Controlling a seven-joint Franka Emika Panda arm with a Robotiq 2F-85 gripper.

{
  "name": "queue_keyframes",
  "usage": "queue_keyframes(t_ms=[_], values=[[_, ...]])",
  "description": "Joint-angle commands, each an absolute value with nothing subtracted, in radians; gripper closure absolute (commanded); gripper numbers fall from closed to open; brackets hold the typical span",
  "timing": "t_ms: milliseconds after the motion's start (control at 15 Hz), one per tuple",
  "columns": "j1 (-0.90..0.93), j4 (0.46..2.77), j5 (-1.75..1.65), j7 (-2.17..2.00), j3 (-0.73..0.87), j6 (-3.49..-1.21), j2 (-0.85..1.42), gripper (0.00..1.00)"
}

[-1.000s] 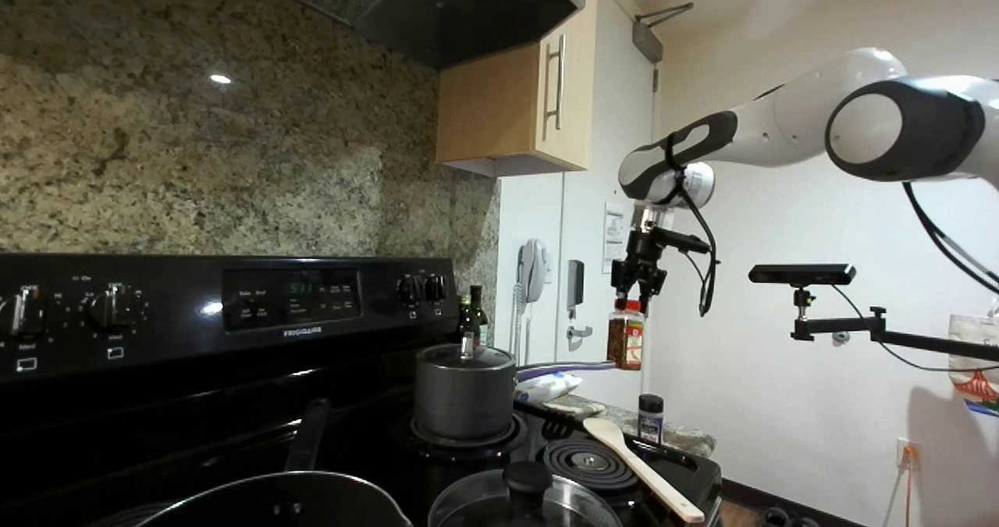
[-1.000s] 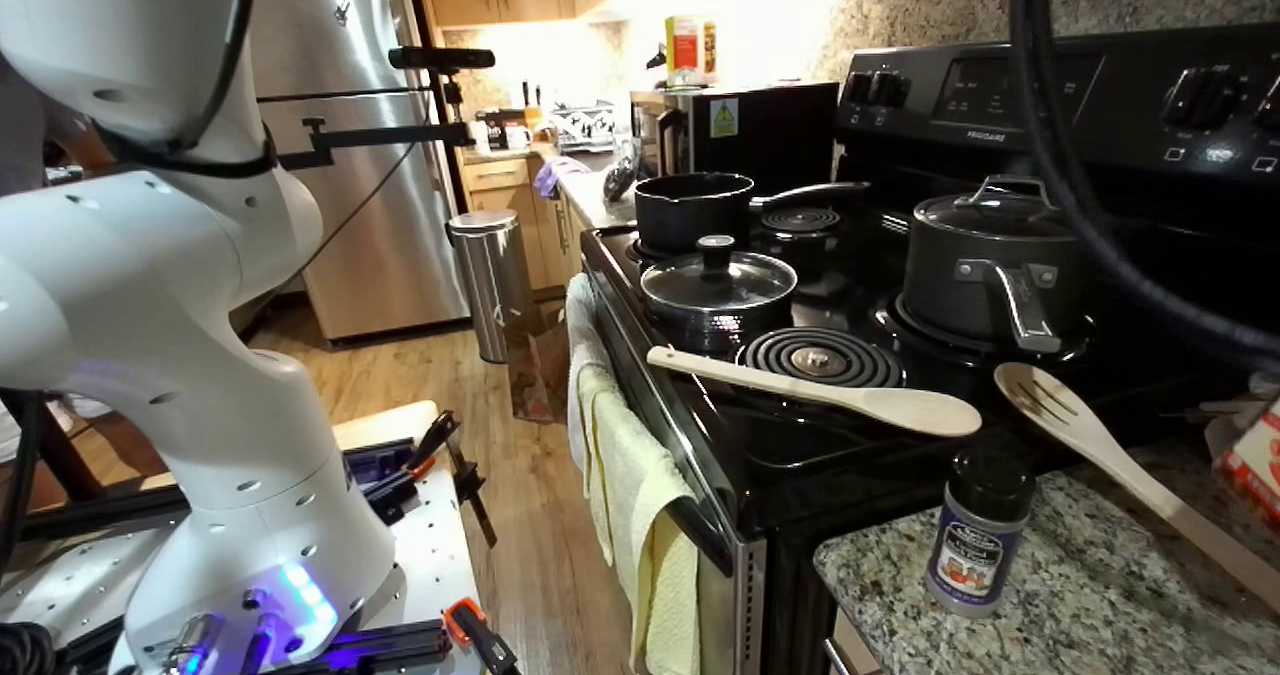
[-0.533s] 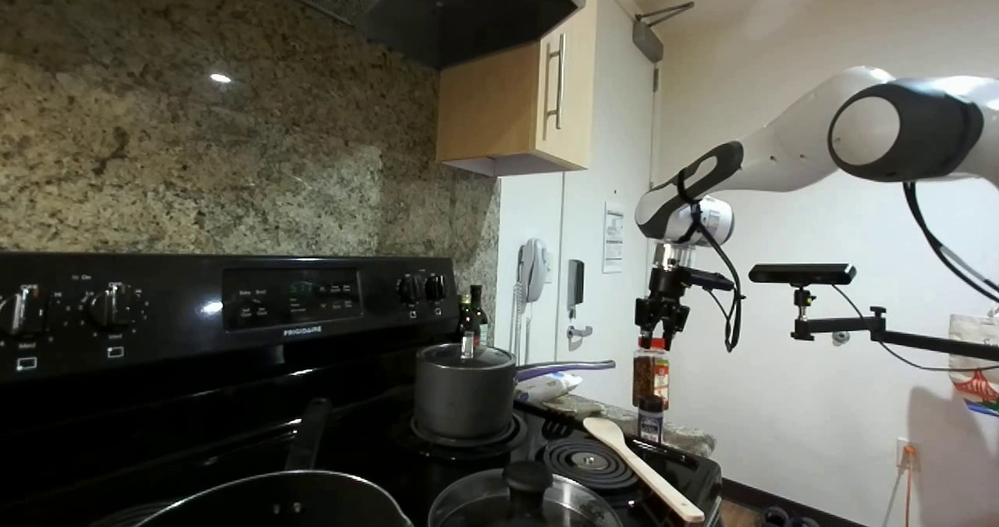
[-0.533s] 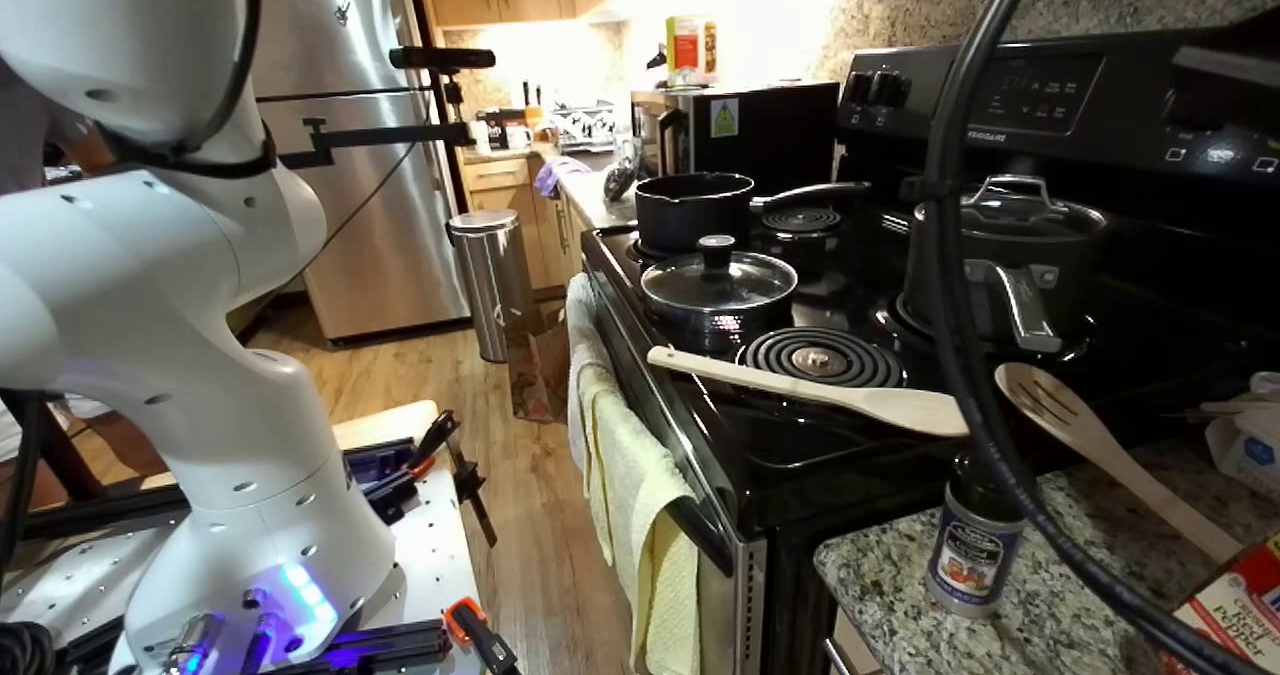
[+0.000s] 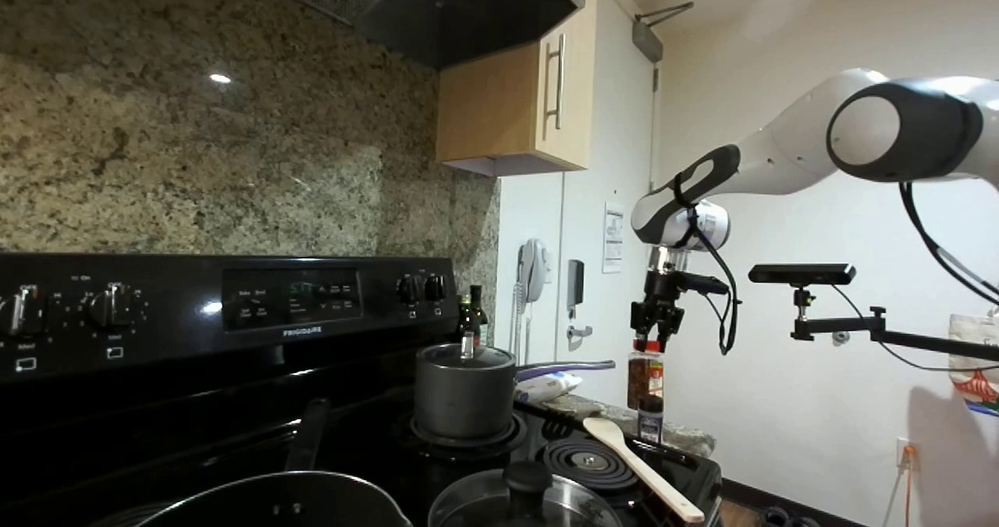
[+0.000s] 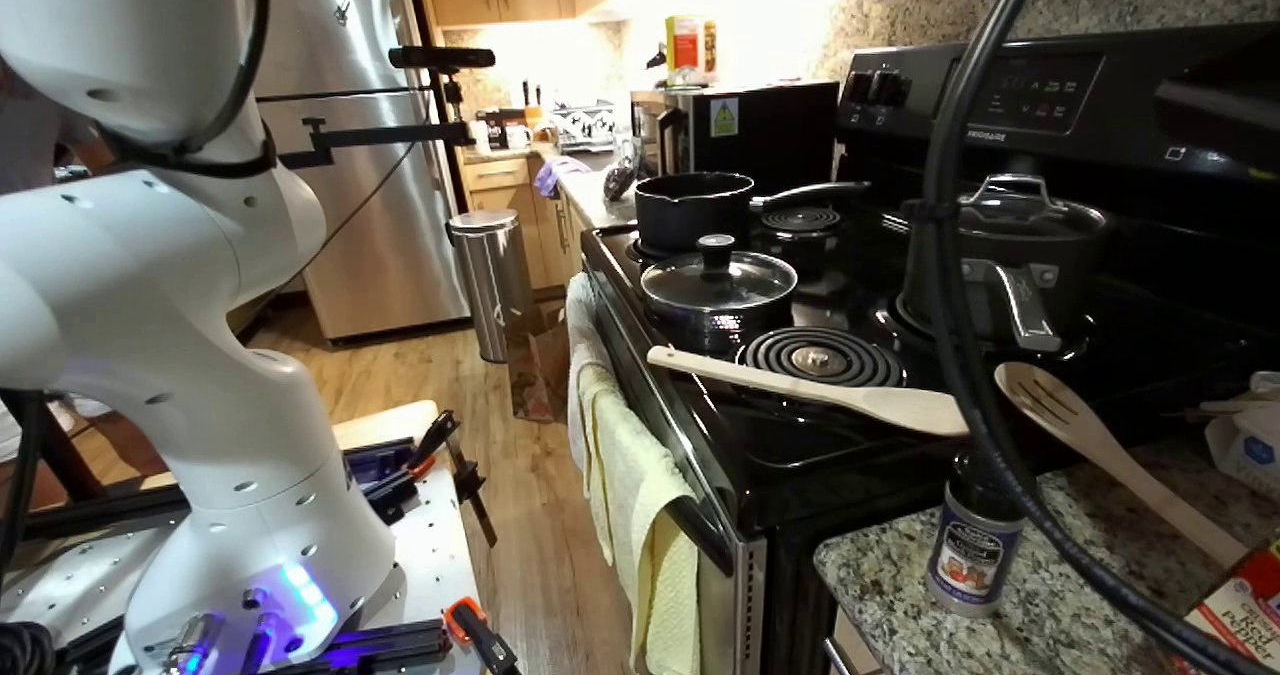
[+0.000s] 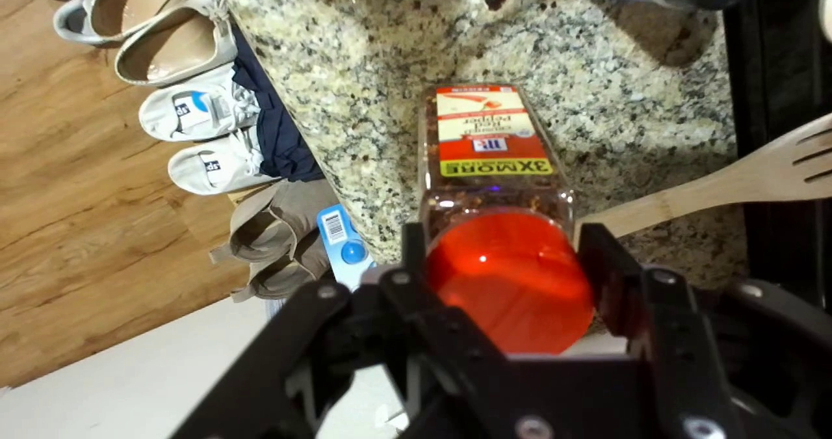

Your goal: Move the container with the red lid to the right side of the counter

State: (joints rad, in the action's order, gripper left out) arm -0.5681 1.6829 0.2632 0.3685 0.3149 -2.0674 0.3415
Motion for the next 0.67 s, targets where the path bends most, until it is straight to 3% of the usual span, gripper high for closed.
queue_keyframes(t_ms=[0, 600], values=[[-0.575, 1.738, 0.264, 0.449, 0.295, -2.142, 0.34, 0.65], [-0.571, 1.739, 0.234, 0.516, 0.293, -2.108, 0.303, 0.65]])
